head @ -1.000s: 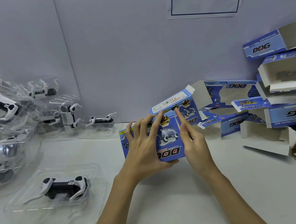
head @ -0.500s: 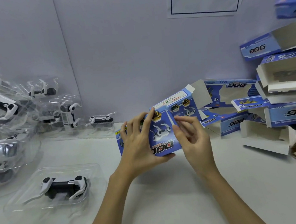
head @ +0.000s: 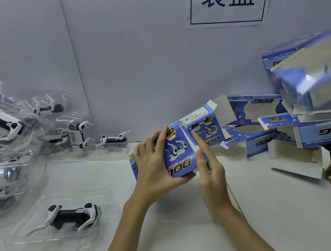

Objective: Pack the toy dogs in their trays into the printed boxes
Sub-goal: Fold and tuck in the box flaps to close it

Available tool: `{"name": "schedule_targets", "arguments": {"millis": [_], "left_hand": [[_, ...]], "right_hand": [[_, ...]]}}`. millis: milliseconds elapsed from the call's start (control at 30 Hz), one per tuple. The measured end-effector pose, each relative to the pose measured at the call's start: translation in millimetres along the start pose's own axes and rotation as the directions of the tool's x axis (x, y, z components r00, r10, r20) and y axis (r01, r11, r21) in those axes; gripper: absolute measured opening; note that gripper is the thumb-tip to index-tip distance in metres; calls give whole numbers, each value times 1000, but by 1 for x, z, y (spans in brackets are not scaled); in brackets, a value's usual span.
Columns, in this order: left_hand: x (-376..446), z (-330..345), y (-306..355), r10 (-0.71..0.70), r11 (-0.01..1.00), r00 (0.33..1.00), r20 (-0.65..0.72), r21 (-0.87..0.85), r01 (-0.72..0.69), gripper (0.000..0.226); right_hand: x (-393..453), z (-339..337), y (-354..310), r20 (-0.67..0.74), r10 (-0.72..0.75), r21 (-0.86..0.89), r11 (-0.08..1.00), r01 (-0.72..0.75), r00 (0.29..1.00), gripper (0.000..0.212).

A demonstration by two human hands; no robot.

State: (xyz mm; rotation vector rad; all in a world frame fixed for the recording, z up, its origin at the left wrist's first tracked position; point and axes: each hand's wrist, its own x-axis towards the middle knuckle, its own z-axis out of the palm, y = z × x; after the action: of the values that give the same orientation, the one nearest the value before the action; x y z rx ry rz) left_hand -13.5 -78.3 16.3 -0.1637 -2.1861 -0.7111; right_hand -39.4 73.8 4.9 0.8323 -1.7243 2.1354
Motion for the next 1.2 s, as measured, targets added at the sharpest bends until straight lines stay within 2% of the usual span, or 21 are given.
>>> {"name": "schedule_targets", "arguments": {"millis": [167,267,500,733,967,1100,1200], "left_hand": [[1,2,0,-14,1000,1000,-22,5,14,120],[1,3,1,-24,1000,999,-21,0,24,119],[1,2,3,-34,999,999,-14,9,34,120],[1,0,3,-41,999,999,-12,1,41,119],[2,2,4,-43,998,999,18,36,42,118],[0,4,1,-13,996,1000,14,90,12,113],[-1,2,1,11,995,1000,7,97,-12,105]], "right_hand": [[7,-4,-3,6,63,98,993,-63,998,41],[9,-10,-5,25,87,123,988,-89,996,44],[10,-14,-1,34,77,31,996,-78,996,46],[9,-13,2,96,10,-105,994,0,995,46],[16,-19,-2,-12,160,103,982,-158,987,41],[10,-12,0,-41,135,68,989,-132,990,43],[6,-8,2,-8,87,14,996,-87,996,46]]}}
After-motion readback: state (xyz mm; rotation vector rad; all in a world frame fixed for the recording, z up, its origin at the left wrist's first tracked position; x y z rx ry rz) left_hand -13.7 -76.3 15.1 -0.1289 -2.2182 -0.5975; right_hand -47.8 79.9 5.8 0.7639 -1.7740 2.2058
